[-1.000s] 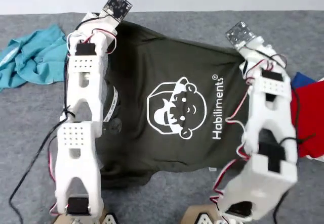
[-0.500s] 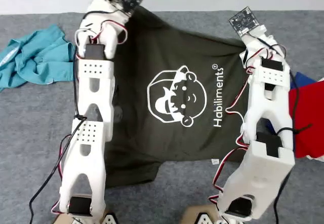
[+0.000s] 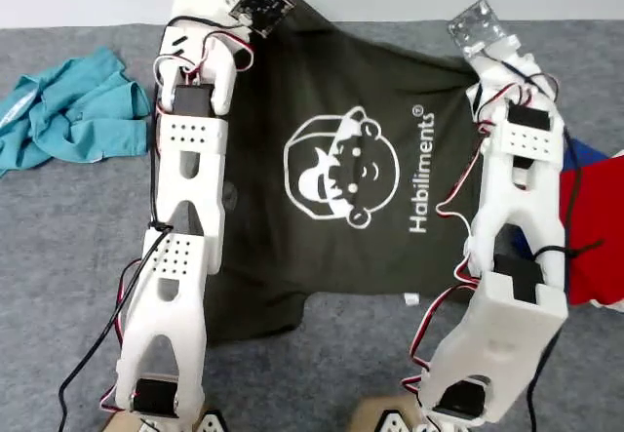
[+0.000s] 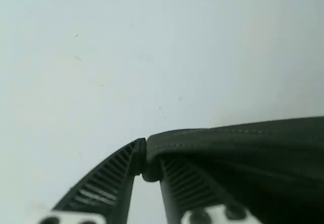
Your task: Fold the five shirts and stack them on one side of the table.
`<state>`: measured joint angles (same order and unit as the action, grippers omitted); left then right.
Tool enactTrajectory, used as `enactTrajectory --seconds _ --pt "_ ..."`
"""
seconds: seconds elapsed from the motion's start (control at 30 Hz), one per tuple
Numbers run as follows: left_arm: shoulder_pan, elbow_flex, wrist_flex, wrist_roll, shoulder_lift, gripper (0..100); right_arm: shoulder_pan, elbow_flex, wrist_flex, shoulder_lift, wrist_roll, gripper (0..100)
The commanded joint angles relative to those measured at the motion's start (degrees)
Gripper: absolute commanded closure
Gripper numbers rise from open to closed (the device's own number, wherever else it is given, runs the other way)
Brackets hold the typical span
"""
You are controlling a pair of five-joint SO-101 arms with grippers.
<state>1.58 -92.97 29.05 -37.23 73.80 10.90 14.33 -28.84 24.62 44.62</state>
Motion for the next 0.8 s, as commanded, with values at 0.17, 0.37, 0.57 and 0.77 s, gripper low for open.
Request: enactTrajectory --seconds 0.17,0.37,0.57,0.77 --pt "-1.05 -1.54 5.98 -0.62 -1.49 100 -0.22 7.30 -0.40 -1.71 -0.44 98.9" --pt "-0.79 -1.63 19.60 -0.70 -1.67 100 -1.89 7.30 -7.87 0.04 4.84 98.8" --pt "-0.97 -3.21 44.22 -8.09 -3.87 100 -2.07 7.38 -18.24 0.40 6.51 98.8" --pt "-0.97 -3.21 65.49 -11.52 -8.79 100 -1.98 7.56 -25.98 -0.66 6.59 98.8"
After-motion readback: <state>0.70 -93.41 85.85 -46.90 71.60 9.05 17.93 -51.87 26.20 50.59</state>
